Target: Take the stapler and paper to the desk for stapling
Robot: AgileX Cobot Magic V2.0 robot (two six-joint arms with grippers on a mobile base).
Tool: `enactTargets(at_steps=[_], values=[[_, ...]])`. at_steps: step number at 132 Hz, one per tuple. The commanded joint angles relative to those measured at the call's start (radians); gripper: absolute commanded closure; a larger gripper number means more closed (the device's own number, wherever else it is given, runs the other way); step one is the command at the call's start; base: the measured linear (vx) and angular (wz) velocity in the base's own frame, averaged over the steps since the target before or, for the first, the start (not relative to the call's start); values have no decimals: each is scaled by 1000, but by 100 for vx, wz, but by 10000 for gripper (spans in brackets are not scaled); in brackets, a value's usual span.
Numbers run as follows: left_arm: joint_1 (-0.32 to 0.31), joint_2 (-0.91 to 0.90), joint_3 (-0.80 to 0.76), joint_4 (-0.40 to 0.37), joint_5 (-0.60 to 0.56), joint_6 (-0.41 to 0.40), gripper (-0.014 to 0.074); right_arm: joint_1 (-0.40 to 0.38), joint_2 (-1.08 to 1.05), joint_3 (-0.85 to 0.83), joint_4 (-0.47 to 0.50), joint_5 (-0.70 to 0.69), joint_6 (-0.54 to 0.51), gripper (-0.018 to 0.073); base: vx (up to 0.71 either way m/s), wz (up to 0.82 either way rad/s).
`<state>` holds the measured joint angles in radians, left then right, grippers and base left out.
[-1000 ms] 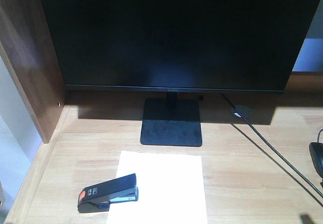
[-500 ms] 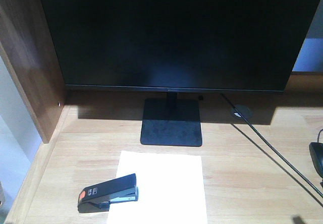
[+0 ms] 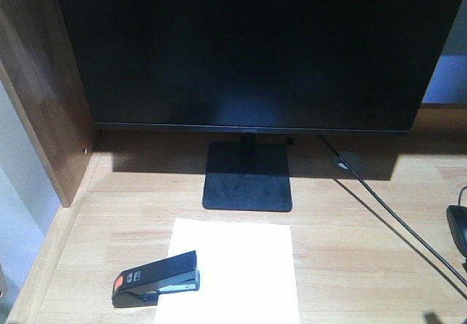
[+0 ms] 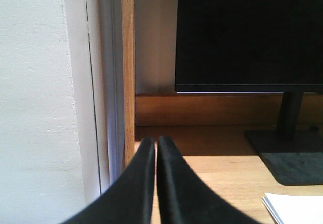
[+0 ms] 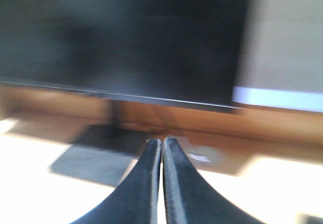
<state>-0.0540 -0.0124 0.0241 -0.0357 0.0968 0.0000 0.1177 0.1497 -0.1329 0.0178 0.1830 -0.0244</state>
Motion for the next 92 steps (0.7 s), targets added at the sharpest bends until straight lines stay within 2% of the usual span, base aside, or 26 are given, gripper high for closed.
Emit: enactTargets(at_steps=[1, 41, 76, 92], values=[[1, -15, 11, -9, -83, -7, 603, -60, 4, 15, 4, -88, -14, 566, 0, 0], [1, -15, 11, -9, -82, -7, 603, -190, -158, 142, 27, -101, -14, 566, 0, 0], [1, -15, 11, -9, -82, -7, 603, -187, -170, 165, 20, -106, -57, 566, 0, 0], [1, -15, 11, -9, -82, -7, 603, -187, -170, 165, 21, -150, -57, 566, 0, 0]])
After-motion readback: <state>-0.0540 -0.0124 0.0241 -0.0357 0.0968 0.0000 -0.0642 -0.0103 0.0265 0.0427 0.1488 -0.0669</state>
